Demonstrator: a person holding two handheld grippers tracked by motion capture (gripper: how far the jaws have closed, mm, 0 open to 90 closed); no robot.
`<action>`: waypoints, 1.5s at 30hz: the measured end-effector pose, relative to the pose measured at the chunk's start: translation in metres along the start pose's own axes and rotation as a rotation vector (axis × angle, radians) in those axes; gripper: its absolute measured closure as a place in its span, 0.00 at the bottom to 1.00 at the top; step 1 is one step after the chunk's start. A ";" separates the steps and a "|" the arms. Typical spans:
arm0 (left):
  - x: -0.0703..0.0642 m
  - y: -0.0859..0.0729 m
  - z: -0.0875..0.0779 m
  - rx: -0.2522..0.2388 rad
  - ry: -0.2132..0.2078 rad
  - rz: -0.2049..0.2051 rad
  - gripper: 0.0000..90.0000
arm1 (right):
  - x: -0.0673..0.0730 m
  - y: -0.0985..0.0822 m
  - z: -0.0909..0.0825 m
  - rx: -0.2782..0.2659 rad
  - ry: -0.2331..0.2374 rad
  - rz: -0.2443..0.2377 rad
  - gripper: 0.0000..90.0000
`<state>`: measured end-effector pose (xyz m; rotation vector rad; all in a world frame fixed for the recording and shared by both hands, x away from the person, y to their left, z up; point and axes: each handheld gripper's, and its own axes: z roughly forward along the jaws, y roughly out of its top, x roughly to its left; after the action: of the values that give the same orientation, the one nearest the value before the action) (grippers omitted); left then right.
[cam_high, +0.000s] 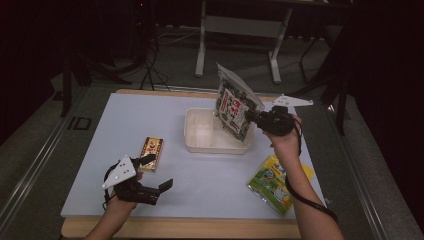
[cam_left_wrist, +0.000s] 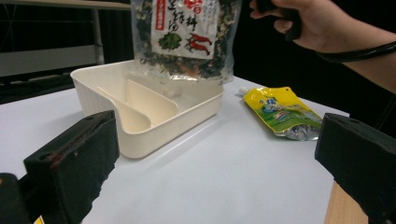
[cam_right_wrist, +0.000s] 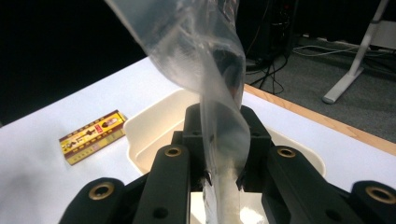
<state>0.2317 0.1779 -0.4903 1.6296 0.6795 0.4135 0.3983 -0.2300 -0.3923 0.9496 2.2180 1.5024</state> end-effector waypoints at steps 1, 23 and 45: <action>0.000 0.000 0.000 0.000 0.000 -0.003 0.00 | -0.001 -0.001 0.003 0.005 0.002 0.006 0.86; 0.000 -0.003 0.001 0.008 -0.018 -0.007 0.00 | -0.008 -0.014 0.015 0.011 -0.004 0.015 0.86; 0.001 -0.005 0.001 0.013 -0.023 -0.012 0.00 | -0.022 -0.039 0.034 0.018 0.019 0.074 0.85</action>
<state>0.2324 0.1777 -0.4952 1.6396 0.6756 0.3822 0.4206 -0.2299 -0.4438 1.0372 2.2361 1.5316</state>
